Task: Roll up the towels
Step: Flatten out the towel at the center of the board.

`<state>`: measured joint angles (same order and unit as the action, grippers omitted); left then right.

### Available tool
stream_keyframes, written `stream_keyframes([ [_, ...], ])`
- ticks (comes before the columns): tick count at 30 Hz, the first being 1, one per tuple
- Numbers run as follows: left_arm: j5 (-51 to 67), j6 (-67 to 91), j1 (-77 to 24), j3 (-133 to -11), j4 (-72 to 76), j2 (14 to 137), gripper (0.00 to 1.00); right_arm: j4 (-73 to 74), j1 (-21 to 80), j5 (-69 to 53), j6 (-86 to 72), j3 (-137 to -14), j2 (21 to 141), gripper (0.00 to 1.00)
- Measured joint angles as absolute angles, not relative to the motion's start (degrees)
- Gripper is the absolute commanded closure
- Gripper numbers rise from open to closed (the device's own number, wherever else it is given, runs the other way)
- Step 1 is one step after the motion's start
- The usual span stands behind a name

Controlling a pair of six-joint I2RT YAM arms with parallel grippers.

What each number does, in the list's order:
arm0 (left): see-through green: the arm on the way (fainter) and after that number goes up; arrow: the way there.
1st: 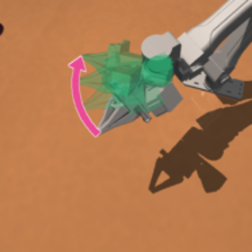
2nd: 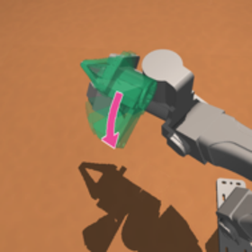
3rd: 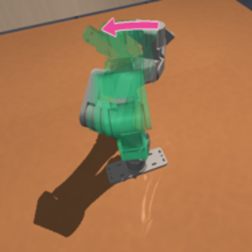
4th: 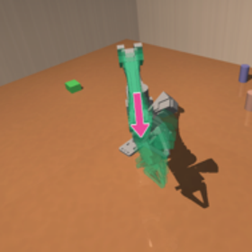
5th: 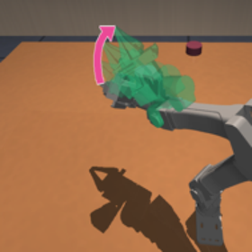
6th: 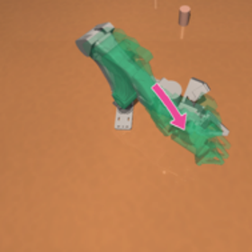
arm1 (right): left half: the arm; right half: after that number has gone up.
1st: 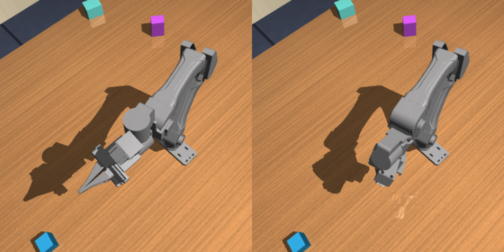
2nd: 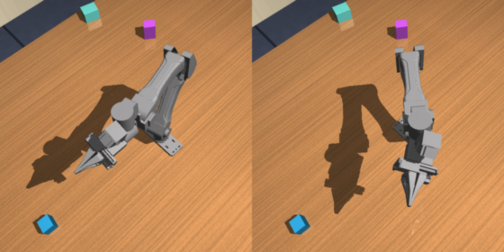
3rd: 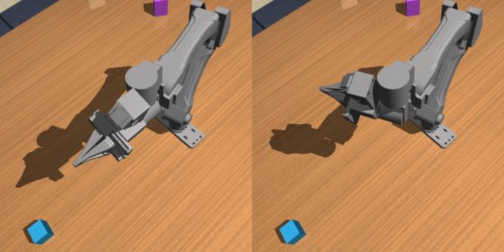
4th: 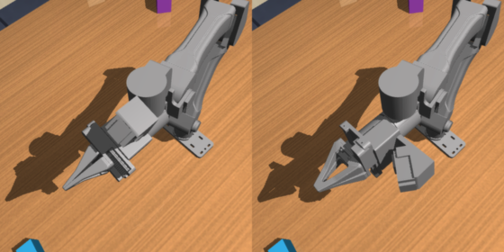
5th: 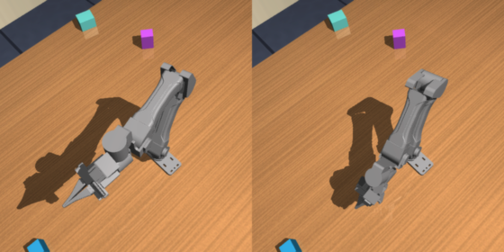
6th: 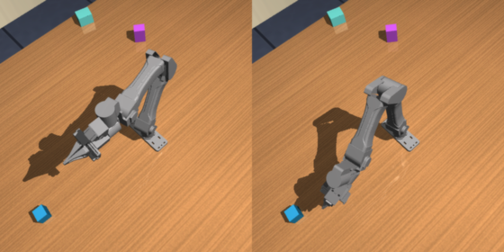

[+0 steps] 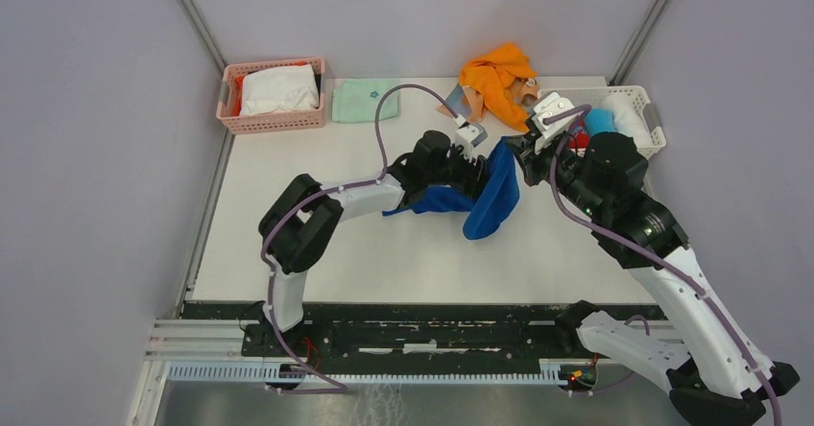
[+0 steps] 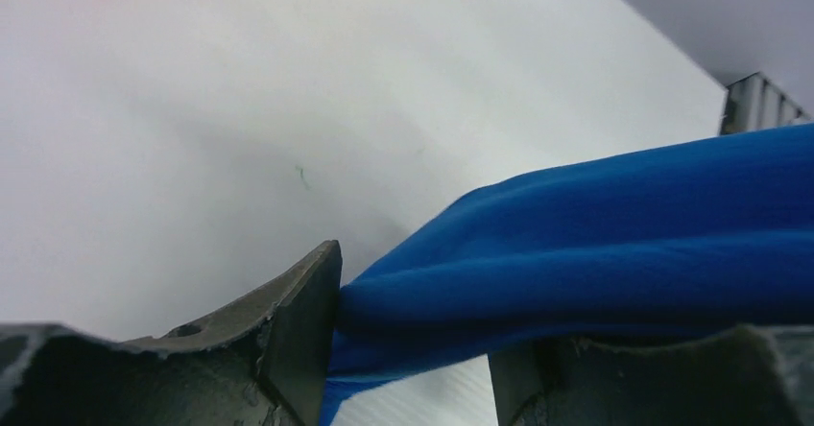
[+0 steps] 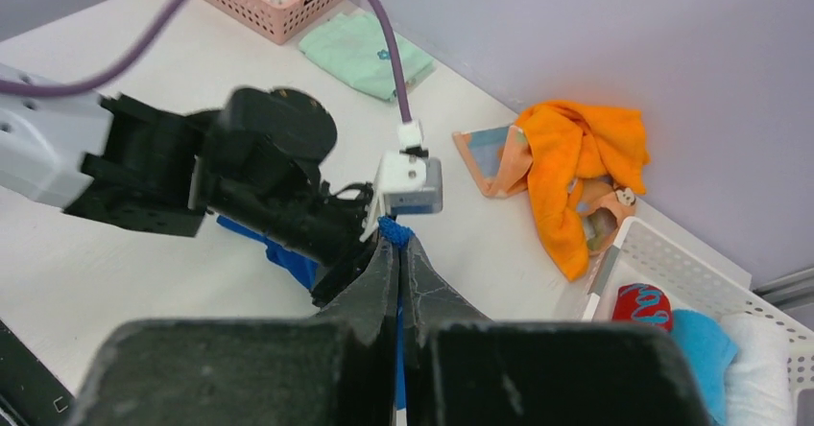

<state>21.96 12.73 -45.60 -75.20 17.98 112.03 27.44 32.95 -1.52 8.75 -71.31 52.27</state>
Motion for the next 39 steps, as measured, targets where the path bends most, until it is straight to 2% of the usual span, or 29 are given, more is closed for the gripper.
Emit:
stream_keyframes([
  [2,21.43,12.73,-45.6,-75.2,17.98,114.69,0.55,27.44,32.95,-1.52,8.62,-71.31,50.81,0.99],
  [4,20.51,12.71,-45.6,-75.2,17.89,117.14,0.73,27.51,32.95,-1.32,8.56,-71.31,49.41,0.99],
  [5,19.66,12.67,-45.58,-75.2,17.74,117.75,0.78,27.53,32.95,-0.99,8.58,-71.31,48.84,0.99],
  [10,15.62,11.22,-43.22,-75.24,15.79,117.19,0.9,28.62,32.95,3.64,9.3,-71.31,48.1,0.99],
  [13,13.26,9.82,-37.69,-75.55,11.97,113.54,0.96,28.73,32.95,7.99,9.87,-71.31,49.43,1.0],
  [19,2.74,0.43,-25.89,-86.19,0.84,101.91,0.97,25.26,32.88,15.07,11.03,-71.4,57.74,0.99],
  [24,-5.56,-7.9,-26.41,-88.71,-0.93,90.41,0.96,20.95,32.25,17.98,11.88,-71.94,61.19,0.99],
  [28,-11.27,-13.17,-27.99,-83.5,-1.06,84.31,0.96,18.15,31.31,18.04,11.46,-71.94,61.36,0.99],
  [33,-15.29,-13.63,-28.14,-75.75,-7.22,85.8,0.95,16.38,30.11,17.65,8.93,-68.49,61.95,1.0],
  [39,-17.08,-7.73,-34.09,-66.52,-18.04,87.7,0.85,18.81,28.47,18.61,3.53,-58.67,61.98,1.0],
])
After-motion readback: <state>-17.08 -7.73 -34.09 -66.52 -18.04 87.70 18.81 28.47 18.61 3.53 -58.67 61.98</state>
